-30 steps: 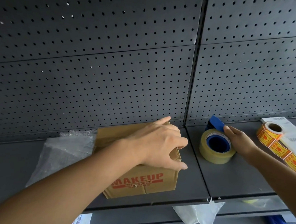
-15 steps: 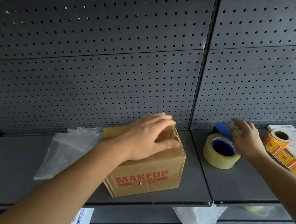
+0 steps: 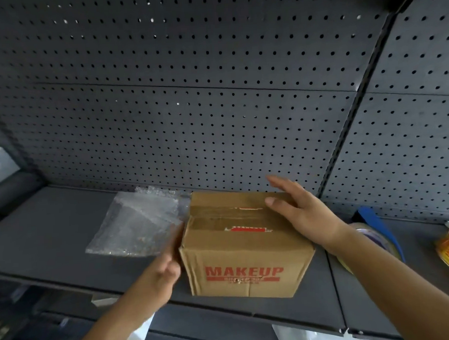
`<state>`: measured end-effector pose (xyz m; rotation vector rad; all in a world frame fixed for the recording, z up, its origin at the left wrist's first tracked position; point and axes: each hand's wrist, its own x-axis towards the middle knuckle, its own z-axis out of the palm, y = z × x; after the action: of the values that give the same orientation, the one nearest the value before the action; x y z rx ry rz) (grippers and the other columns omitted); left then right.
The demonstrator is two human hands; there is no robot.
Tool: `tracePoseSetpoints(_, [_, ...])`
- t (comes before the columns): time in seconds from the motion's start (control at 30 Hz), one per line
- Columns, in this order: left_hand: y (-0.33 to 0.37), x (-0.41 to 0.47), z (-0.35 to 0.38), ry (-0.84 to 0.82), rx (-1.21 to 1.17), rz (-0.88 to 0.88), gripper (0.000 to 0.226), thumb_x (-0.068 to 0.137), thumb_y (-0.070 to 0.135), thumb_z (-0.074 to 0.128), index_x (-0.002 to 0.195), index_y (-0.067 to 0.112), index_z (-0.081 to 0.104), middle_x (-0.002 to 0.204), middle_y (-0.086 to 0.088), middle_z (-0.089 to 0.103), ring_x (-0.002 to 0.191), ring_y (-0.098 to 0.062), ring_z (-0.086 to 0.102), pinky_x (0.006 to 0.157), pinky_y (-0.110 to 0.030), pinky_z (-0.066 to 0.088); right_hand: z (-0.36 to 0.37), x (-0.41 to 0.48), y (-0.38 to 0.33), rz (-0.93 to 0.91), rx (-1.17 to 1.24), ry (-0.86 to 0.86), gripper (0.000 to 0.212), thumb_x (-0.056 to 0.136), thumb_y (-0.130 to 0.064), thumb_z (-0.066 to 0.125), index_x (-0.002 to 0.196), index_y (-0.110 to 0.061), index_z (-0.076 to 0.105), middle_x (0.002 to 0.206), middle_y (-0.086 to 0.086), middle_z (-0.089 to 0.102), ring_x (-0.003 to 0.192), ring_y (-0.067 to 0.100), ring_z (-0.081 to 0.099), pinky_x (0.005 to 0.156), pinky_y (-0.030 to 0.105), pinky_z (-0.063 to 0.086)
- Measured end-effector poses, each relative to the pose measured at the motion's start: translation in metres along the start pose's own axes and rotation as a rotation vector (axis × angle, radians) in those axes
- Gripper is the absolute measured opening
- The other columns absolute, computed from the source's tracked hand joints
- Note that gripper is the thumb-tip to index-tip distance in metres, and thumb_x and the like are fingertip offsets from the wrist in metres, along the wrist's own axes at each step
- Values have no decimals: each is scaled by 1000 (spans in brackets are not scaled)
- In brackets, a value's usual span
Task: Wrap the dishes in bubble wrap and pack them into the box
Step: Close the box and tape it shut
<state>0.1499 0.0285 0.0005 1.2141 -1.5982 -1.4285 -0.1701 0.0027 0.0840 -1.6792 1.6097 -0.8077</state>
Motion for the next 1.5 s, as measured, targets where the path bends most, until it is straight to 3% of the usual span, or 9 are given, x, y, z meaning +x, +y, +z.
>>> tracePoseSetpoints(0.07, [2, -3, 9, -118, 41, -4, 74, 76, 59, 80, 137, 34, 45, 137, 14, 65, 118, -7, 64, 102, -30, 51, 1, 7, -1, 29, -113, -33, 50, 100, -46, 55, 148, -41, 43, 139, -13, 46, 130, 9, 43, 96, 23, 35])
tracePoseSetpoints(0.17, [5, -5, 24, 38, 101, -18, 45, 88, 34, 65, 131, 35, 50, 117, 27, 70, 112, 3, 66, 88, -10, 50, 0, 9, -2, 45, -260, -54, 45, 101, -47, 52, 145, -36, 48, 135, -10, 49, 123, 10, 47, 96, 23, 38])
tracePoseSetpoints(0.4, [-4, 23, 44, 276, 6, -14, 23, 99, 40, 55, 113, 27, 67, 107, 24, 74, 102, 13, 64, 81, -8, 49, -8, -2, 2, 160, -498, -3, 49, 99, -61, 38, 143, -40, 40, 134, -8, 48, 127, 17, 48, 105, 44, 45])
tracePoseSetpoints(0.6, [-32, 52, 50, 353, -59, -112, 78, 78, 87, 53, 106, 14, 58, 100, 2, 66, 102, -19, 66, 100, -49, 50, -18, 4, -9, 194, -569, -82, 53, 99, -64, 36, 148, -42, 35, 143, -4, 50, 124, 20, 53, 102, 43, 45])
tracePoseSetpoints(0.73, [-38, 55, 55, 336, -84, -102, 67, 77, 87, 54, 100, 24, 54, 97, 2, 65, 96, -13, 63, 88, -37, 47, -9, 7, -12, 173, -545, -109, 62, 94, -74, 31, 150, -49, 27, 143, -9, 53, 123, 17, 57, 104, 43, 46])
tracePoseSetpoints(0.97, [-32, 51, 52, 277, -28, -79, 31, 94, 49, 62, 113, 25, 66, 109, 17, 76, 103, 7, 67, 87, -15, 47, -14, 16, -3, 166, -432, -43, 59, 86, -81, 40, 141, -60, 36, 128, -18, 62, 108, 10, 64, 100, 40, 51])
tracePoseSetpoints(1.17, [-38, 54, 54, 290, -60, -69, 42, 94, 53, 62, 125, 25, 63, 121, 15, 72, 116, 4, 63, 101, -21, 47, -13, 21, 1, 179, -451, -63, 61, 85, -85, 32, 140, -60, 37, 125, -19, 63, 109, 11, 64, 100, 41, 50])
tracePoseSetpoints(1.37, [-33, 51, 53, 242, -1, -10, 27, 95, 32, 69, 121, 32, 64, 111, 30, 71, 105, 14, 63, 84, -1, 44, -14, 23, 6, 142, -445, -42, 51, 92, -76, 31, 137, -57, 43, 122, -19, 65, 107, 11, 63, 100, 44, 50])
tracePoseSetpoints(1.5, [-36, 51, 54, 288, 33, 23, 27, 93, 29, 72, 119, 29, 67, 108, 25, 74, 103, 9, 67, 89, -6, 48, -15, 24, 8, 128, -421, -12, 41, 94, -73, 36, 130, -58, 49, 108, -25, 64, 100, 6, 64, 97, 39, 51])
